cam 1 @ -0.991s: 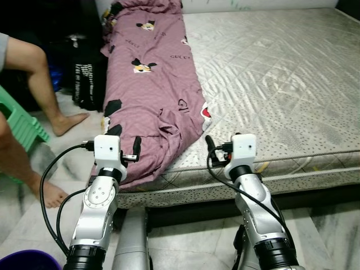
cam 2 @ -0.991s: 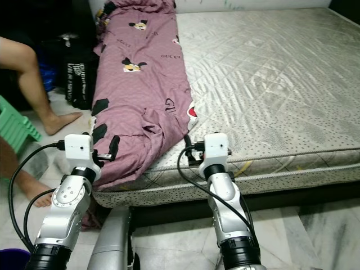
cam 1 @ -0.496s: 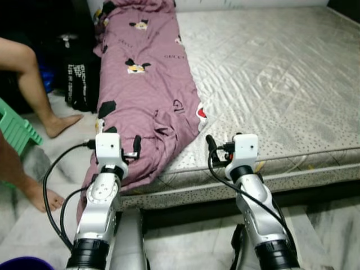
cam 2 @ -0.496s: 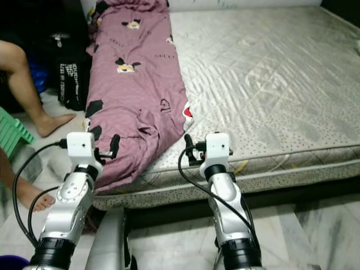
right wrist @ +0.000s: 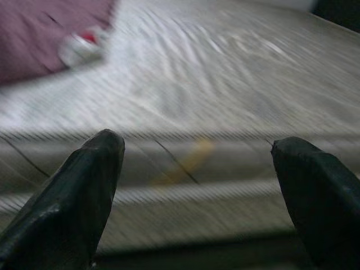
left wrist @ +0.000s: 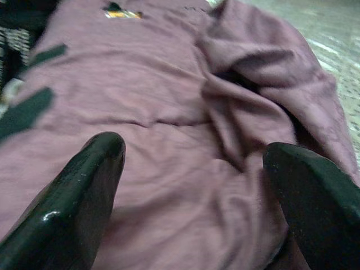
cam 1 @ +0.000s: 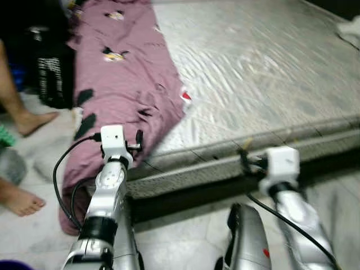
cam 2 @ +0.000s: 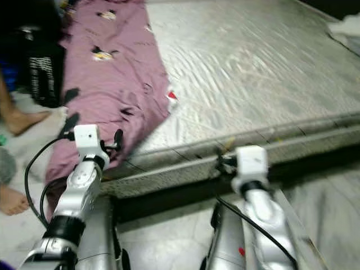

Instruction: Clean up the room

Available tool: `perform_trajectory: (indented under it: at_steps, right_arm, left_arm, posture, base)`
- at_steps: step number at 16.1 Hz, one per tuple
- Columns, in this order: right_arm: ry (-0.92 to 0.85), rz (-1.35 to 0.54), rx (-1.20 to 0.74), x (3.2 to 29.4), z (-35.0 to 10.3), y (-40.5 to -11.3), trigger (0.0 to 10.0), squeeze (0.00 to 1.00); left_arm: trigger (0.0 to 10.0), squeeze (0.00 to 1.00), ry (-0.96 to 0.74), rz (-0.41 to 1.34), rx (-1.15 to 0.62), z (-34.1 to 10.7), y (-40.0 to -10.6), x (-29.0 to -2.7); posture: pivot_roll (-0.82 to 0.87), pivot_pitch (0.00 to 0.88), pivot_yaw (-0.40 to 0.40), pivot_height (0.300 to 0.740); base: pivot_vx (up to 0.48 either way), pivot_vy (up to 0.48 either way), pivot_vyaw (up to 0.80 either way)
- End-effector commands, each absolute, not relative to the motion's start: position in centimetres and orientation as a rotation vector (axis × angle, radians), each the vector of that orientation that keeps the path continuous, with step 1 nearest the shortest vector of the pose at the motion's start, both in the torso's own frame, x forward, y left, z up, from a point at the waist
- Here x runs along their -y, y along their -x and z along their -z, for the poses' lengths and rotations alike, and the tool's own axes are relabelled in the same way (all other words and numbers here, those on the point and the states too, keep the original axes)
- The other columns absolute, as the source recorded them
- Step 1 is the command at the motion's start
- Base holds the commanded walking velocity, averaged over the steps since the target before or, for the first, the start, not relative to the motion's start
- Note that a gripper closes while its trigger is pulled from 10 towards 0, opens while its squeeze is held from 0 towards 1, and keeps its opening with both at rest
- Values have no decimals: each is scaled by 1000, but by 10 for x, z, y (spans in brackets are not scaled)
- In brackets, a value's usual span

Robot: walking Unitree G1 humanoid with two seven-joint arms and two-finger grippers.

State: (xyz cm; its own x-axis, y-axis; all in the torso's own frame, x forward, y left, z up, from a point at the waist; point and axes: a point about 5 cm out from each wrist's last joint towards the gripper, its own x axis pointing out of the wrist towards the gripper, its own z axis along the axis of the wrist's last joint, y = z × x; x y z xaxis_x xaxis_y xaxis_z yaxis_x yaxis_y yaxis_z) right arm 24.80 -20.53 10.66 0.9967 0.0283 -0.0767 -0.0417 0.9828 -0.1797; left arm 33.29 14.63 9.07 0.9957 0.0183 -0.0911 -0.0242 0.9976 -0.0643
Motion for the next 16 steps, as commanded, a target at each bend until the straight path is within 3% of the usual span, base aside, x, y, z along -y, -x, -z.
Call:
perform_trajectory:
  at_steps: [1,5,7,9,12,13,14,16]
  right_arm:
    - [191,-21,-70,213,-113,-243,10000,0]
    - [231,18,-124,230,-114,-218,10000,0]
    - [239,31,-134,234,-116,-214,10000,0]
    - [245,32,-140,234,-118,-213,10000,0]
    - [247,29,-143,233,-118,-216,10000,0]
    - [243,19,-139,229,-118,-220,10000,0]
    - [243,19,-139,229,-118,-220,10000,0]
    - [236,9,-134,226,-118,-226,10000,0]
  left_arm:
    - [10000,0,68,-25,-76,-94,-338,-149]
    - [10000,0,25,-6,-105,-100,-358,-146]
    - [10000,0,-19,70,-183,-96,-365,-132]
    - [10000,0,-183,280,-308,-81,-361,-100]
    - [10000,0,-314,516,-325,-73,-349,-57]
    - [10000,0,-395,677,-324,-65,-334,-27]
    - [10000,0,-395,677,-324,-65,-334,-27]
    - [10000,0,-433,835,-322,-51,-310,3]
  posture:
    - [-144,133,-15,474]
    - [-202,169,-17,474]
    - [-219,171,-18,474]
    - [-222,169,-18,474]
    - [-223,149,-22,474]
    - [-215,136,-22,474]
    - [-215,136,-22,474]
    - [-203,118,-20,474]
  base:
    - [0,0,0]
    - [0,0,0]
    - [0,0,0]
    - [0,0,0]
    - [0,0,0]
    - [0,0,0]
    - [0,0,0]
    - [0,0,0]
